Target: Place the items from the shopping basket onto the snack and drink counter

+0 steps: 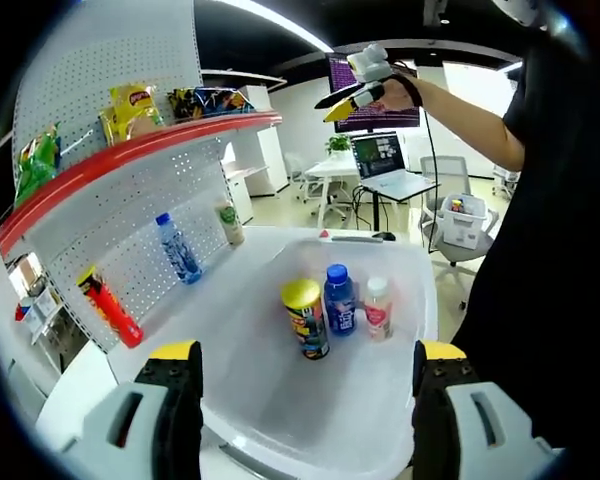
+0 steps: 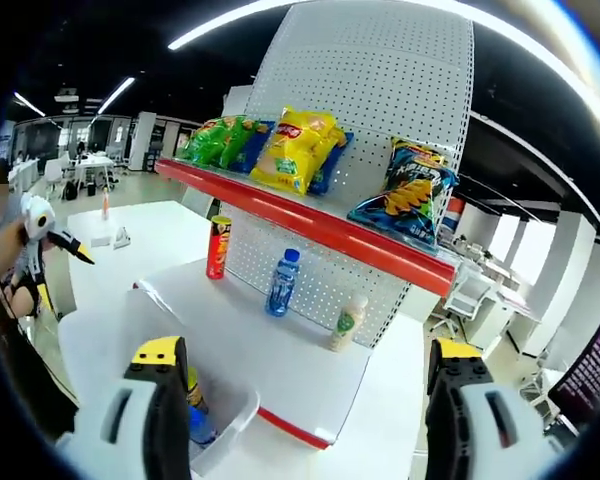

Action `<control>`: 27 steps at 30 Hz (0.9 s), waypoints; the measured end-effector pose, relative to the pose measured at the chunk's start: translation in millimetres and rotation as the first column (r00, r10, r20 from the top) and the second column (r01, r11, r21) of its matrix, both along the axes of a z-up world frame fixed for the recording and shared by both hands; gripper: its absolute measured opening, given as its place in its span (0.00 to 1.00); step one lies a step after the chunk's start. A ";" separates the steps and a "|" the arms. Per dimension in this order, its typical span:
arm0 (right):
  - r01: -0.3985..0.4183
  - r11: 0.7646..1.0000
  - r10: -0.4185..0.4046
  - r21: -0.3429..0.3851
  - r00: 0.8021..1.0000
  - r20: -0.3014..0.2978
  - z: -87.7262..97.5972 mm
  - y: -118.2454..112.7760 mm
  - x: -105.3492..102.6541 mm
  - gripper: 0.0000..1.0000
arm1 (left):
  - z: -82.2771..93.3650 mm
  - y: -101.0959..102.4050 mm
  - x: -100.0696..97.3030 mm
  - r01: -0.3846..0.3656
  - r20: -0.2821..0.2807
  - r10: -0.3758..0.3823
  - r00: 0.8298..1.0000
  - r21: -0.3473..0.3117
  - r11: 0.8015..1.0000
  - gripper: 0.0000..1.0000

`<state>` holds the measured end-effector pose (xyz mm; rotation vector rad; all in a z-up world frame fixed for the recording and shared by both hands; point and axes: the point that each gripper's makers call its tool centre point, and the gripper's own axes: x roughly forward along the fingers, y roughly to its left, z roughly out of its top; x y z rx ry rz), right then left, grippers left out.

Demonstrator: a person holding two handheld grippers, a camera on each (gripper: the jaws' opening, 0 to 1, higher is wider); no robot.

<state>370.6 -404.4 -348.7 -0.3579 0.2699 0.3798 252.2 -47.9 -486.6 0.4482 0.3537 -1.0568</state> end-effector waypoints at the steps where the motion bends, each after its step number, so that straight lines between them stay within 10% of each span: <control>1: -0.002 1.000 0.002 0.001 1.000 -0.005 -2.4 0.4 -1.5 0.97 | -0.1 -0.4 0.4 0.001 0.000 -0.001 1.000 0.000 1.000 0.86; 27: -0.067 0.997 0.064 -0.032 0.994 -0.090 -61.1 30.5 -51.7 0.97 | -1.0 -11.6 7.1 0.013 0.006 -0.012 1.000 -0.038 0.999 0.92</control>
